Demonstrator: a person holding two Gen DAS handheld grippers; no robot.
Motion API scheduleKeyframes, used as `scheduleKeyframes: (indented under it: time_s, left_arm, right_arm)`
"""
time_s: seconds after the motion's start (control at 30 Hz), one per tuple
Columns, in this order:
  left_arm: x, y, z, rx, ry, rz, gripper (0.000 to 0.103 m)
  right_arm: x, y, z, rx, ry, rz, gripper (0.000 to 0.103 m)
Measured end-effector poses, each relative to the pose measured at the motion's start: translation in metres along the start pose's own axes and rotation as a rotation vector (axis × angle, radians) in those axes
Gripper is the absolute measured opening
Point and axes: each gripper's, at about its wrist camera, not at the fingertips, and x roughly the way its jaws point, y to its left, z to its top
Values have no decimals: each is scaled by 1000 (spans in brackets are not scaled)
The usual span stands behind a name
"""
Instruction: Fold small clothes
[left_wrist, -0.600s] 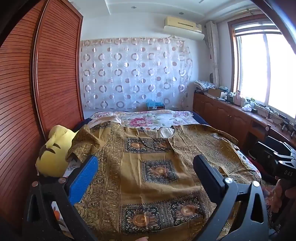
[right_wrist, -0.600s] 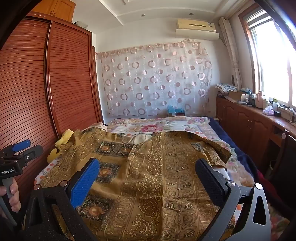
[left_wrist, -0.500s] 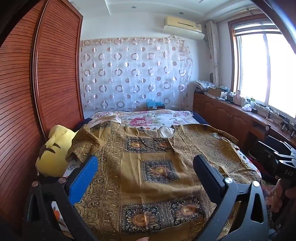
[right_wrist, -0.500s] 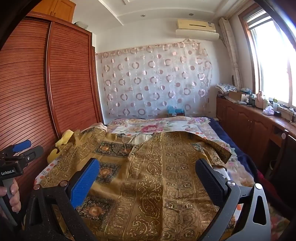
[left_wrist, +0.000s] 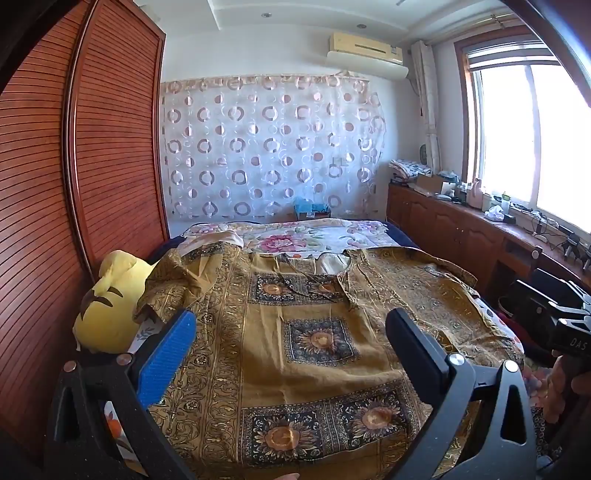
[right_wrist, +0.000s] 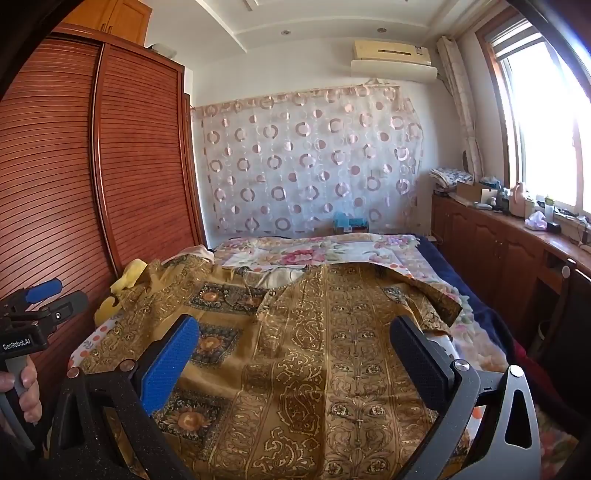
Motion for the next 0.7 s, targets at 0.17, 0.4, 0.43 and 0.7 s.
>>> scheduleKeyframes:
  time_s: [0.17,0.4,0.43,0.7]
  left_arm:
    - [0,0,0,1,0,1,103]
    - [0,0,0,5,-3,6,103]
    - [0,0,0,5,-4,6,103]
    - [4,6,-1,8,-7,6,103]
  right_arm:
    - [0,-1,0,2,-1,-2,103]
    - [0,-1,-2,3,-4,0,103]
    - [0,-1,-2,3,-4,-1,103]
    - [0,-2,-2,3,-3,-1,103]
